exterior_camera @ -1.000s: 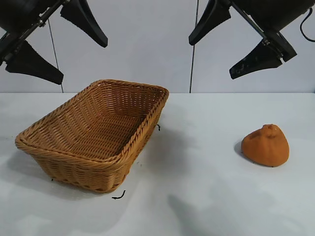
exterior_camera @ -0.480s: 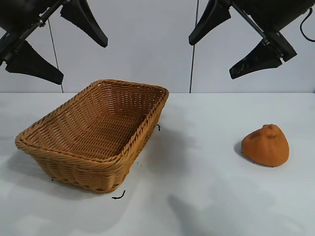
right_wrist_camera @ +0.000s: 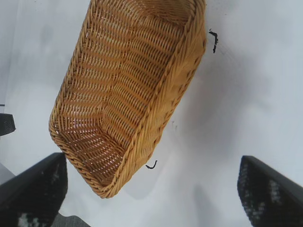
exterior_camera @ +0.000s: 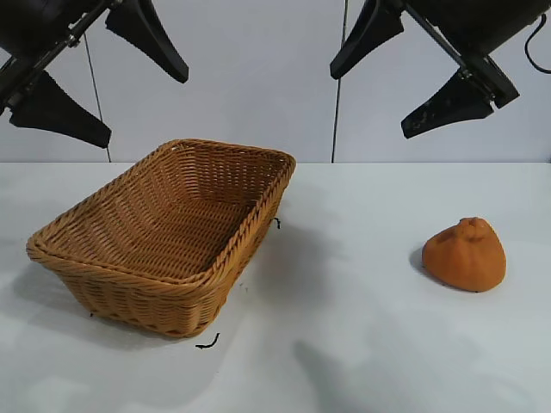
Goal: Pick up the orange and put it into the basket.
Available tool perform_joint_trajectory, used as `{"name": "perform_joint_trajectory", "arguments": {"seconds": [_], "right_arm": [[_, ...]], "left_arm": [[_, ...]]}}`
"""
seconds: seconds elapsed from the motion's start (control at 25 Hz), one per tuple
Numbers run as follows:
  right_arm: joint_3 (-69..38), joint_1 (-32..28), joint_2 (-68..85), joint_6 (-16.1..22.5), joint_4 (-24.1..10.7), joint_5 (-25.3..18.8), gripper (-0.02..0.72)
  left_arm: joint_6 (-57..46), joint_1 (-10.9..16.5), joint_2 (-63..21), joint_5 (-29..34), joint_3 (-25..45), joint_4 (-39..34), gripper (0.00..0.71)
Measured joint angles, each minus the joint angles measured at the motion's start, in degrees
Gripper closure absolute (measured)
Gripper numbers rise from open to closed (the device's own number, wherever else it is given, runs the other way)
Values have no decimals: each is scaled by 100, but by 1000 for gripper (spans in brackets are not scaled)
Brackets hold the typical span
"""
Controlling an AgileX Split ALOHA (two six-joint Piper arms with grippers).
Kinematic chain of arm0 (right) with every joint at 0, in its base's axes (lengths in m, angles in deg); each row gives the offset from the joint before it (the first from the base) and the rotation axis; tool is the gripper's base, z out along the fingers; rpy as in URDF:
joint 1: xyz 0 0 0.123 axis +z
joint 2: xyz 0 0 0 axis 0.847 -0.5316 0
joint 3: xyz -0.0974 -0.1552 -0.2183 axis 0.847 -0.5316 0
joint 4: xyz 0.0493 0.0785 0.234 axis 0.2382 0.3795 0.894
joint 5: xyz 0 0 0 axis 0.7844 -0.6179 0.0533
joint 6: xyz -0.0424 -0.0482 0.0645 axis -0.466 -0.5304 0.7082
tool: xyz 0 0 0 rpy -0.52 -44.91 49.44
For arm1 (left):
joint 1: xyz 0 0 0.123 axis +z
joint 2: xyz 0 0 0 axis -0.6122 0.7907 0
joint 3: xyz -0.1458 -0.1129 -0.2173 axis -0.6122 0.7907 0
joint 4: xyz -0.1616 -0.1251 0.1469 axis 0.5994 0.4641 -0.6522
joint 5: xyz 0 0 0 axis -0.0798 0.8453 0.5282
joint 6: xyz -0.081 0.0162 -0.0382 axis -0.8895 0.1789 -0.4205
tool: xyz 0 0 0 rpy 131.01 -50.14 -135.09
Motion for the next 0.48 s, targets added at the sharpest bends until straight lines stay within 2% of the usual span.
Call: {"name": "perform_joint_trajectory", "arguments": {"seconds": [0.48], "right_arm": [[0, 0, 0, 0, 0, 0, 8]], "left_arm": [[-234, 0, -181, 179, 1, 242, 37]]}}
